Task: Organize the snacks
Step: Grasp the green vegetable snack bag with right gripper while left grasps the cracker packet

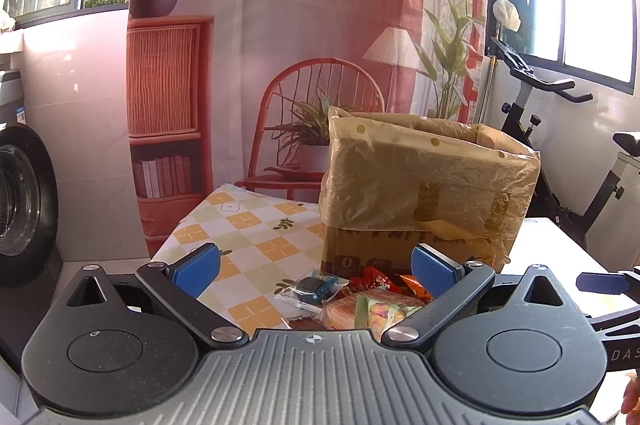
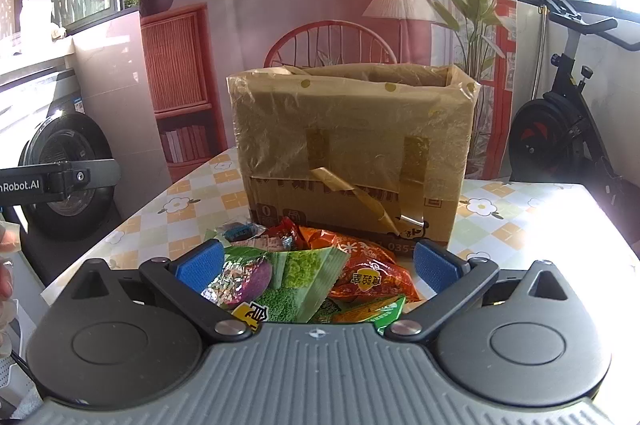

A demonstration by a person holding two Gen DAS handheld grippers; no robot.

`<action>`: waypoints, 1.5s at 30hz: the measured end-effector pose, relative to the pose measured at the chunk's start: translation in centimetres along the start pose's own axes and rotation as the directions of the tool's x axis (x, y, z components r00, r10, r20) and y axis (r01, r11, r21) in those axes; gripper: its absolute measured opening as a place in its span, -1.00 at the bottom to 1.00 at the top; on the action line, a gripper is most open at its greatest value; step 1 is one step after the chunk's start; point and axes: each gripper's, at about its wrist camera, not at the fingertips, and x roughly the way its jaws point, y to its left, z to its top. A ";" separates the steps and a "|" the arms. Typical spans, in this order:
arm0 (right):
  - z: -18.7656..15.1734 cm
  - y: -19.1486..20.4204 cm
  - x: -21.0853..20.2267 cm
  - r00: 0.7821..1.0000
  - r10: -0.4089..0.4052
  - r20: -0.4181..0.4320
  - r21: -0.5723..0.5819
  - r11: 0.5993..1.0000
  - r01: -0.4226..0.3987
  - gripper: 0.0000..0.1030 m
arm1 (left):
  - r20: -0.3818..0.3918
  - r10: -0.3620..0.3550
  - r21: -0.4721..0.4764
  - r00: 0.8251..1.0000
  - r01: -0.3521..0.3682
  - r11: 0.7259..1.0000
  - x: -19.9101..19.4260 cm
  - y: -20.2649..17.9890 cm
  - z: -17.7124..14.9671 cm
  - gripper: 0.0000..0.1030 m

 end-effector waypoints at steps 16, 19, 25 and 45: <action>-2.7 0.2 7.3 0.976 0.173 -0.130 0.182 0.972 -0.148 1.00 | -0.041 0.045 -0.002 0.998 -0.045 0.999 2.1 1.8 -2.0 0.99; -2.9 -0.1 7.7 0.968 0.213 -0.136 0.210 0.961 -0.182 0.79 | -0.049 0.034 -0.002 0.998 -0.034 0.999 2.6 1.8 -2.3 0.98; -2.5 -0.2 6.7 0.958 0.272 -0.090 0.178 0.951 -0.253 0.37 | -0.055 0.023 0.004 0.998 -0.023 1.000 3.0 2.1 -2.8 0.90; 0.3 -4.8 1.1 0.974 0.064 0.217 0.269 0.955 -0.123 0.11 | -0.276 -0.103 0.074 0.956 0.127 0.989 10.9 0.9 -6.3 0.54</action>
